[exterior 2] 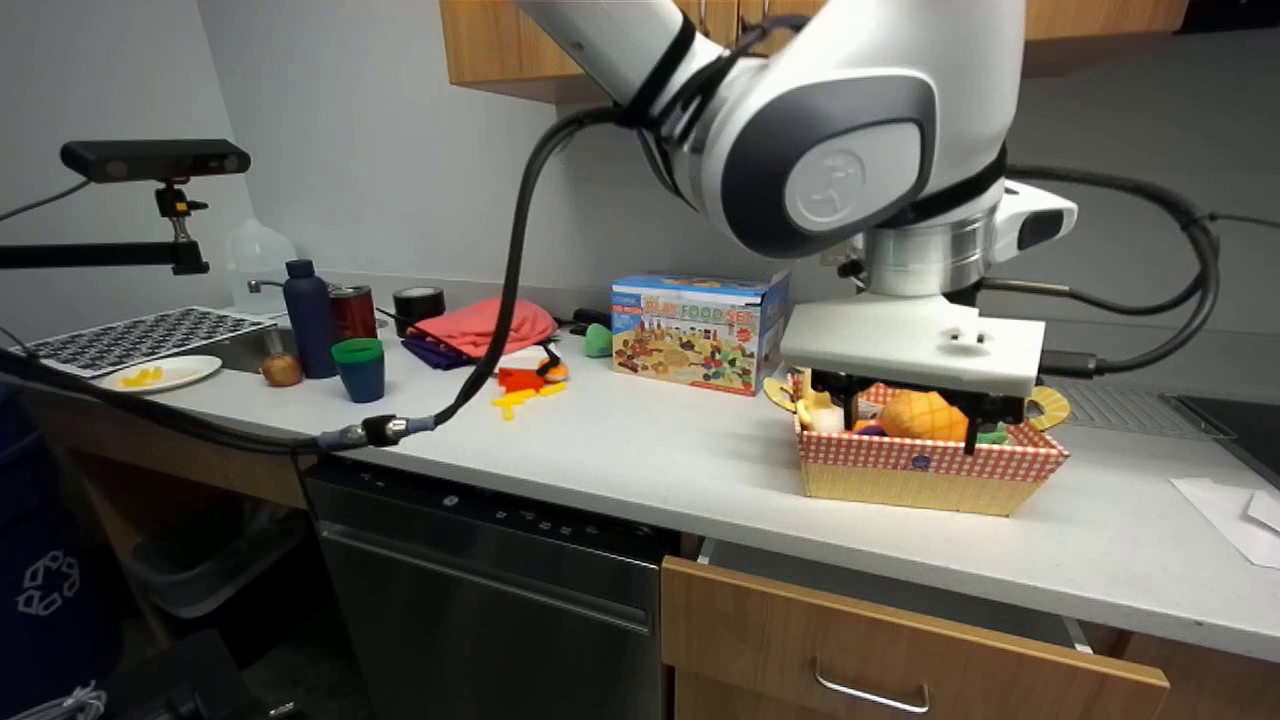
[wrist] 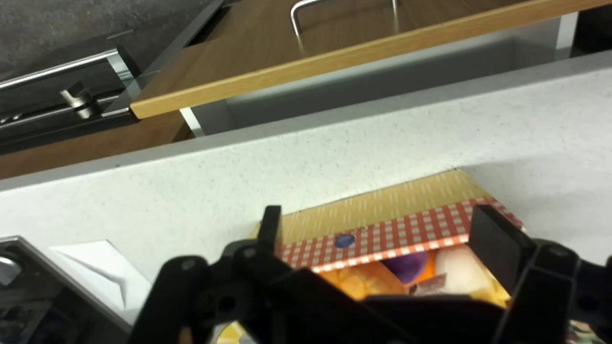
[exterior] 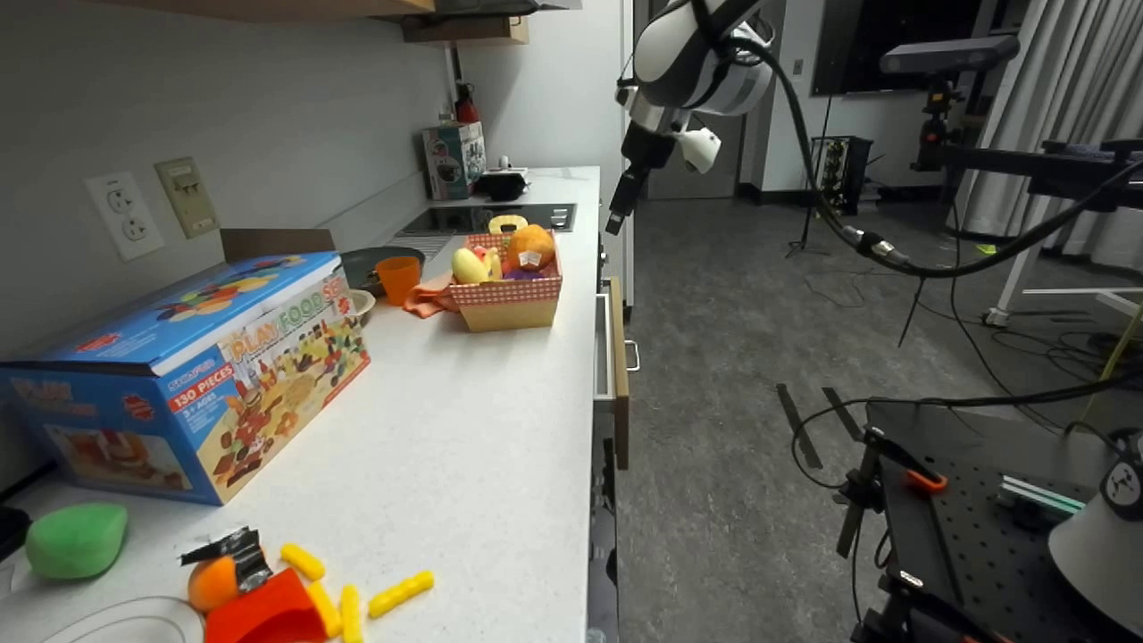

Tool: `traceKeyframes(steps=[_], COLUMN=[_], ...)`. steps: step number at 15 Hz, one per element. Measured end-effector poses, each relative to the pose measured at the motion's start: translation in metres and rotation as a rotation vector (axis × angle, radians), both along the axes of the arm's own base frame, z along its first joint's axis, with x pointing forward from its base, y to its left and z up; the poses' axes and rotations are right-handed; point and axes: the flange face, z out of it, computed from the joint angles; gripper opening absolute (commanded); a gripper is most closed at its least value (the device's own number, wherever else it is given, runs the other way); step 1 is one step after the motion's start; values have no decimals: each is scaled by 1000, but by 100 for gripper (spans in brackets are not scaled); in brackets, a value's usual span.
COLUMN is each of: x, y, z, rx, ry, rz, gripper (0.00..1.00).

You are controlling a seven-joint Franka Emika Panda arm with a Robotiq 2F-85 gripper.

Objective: Open the drawer, pick up the plush toys, put them in the basket and close the drawer.

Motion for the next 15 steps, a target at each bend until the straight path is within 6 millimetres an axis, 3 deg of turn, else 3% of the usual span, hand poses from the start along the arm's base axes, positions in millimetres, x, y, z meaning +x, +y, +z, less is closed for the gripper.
traceKeyframes(steps=[3,5,8,15], x=[-35,-57,-70,-71], y=[16,23,28,29], z=[40,54,56,53], rx=[13,17,20,22], ry=[-71,-94,-95,-91], rz=[16,25,27,27], gripper=[100,100,100,100])
